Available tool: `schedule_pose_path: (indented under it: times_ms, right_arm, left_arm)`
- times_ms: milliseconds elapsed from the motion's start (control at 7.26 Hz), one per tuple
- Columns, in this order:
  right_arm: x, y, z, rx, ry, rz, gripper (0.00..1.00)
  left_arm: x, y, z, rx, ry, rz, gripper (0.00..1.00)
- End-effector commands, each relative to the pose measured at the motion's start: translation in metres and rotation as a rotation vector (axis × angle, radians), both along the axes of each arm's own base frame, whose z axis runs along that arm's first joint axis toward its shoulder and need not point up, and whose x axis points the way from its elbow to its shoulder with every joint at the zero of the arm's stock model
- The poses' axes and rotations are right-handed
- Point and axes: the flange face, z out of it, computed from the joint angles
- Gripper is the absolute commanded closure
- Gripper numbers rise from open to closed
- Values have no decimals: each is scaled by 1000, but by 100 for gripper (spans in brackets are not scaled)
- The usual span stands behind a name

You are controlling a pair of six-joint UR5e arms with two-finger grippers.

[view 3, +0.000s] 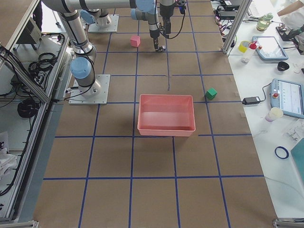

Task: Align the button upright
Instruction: 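Grasp the lying switch by its yellow cap end with the left gripper, then lift the switch and rotate it cap-down with the left gripper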

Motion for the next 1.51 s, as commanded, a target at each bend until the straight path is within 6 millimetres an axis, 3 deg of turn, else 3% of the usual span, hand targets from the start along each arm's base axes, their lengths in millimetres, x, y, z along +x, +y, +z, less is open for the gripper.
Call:
schedule_pose_path:
  times_ms: [0, 551, 689, 964, 1240, 1377]
  right_arm:
    - [0, 0, 0, 0, 0, 0, 0]
    - [0, 0, 0, 3, 0, 0, 0]
    - [0, 0, -1, 5, 0, 0, 0]
    - [0, 0, -1, 5, 0, 0, 0]
    - [0, 0, -1, 5, 0, 0, 0]
    - [0, 1, -1, 6, 0, 0, 0]
  left_arm:
    - [-4, -4, 11, 44, -9, 24, 100]
    - [-8, -22, 63, 230, -89, 23, 100]
    - [0, -26, 67, 247, -94, 38, 100]
    - [36, -38, 86, 326, -13, 114, 100]
    - [57, -53, 99, 401, 73, 192, 100]
    - [56, -51, 102, 490, 80, 261, 100]
